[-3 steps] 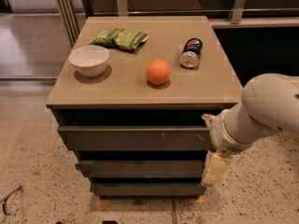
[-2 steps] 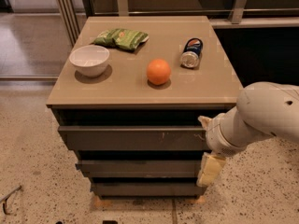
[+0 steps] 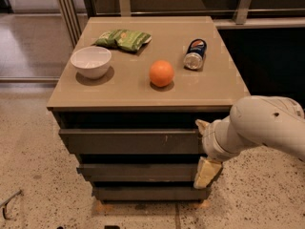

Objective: Open top drawer

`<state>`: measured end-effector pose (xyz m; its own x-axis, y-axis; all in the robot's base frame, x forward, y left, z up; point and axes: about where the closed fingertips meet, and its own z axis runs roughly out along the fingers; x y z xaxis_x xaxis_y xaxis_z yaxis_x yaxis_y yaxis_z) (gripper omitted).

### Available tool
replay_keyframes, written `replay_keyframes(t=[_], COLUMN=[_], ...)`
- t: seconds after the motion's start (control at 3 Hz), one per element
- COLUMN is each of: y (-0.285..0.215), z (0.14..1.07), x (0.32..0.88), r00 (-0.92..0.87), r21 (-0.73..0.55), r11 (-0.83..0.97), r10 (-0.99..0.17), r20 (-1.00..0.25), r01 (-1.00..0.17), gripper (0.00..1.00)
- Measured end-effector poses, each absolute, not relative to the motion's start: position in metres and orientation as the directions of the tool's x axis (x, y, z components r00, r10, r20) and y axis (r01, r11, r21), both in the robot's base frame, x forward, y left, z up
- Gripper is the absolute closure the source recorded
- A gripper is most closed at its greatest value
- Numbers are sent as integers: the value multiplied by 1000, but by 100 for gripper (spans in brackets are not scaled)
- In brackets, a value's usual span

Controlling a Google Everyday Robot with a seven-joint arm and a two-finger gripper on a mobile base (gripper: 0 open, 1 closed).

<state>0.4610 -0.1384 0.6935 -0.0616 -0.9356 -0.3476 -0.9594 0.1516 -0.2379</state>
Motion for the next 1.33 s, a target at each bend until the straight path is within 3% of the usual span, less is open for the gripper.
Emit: replay_keyframes(t=[1.33], y=[-122], z=[649], x=[514], r00=[2], r21=[-216], r11=[63], r10=[-958], r20=[-286], r01=[-974], gripper=[0])
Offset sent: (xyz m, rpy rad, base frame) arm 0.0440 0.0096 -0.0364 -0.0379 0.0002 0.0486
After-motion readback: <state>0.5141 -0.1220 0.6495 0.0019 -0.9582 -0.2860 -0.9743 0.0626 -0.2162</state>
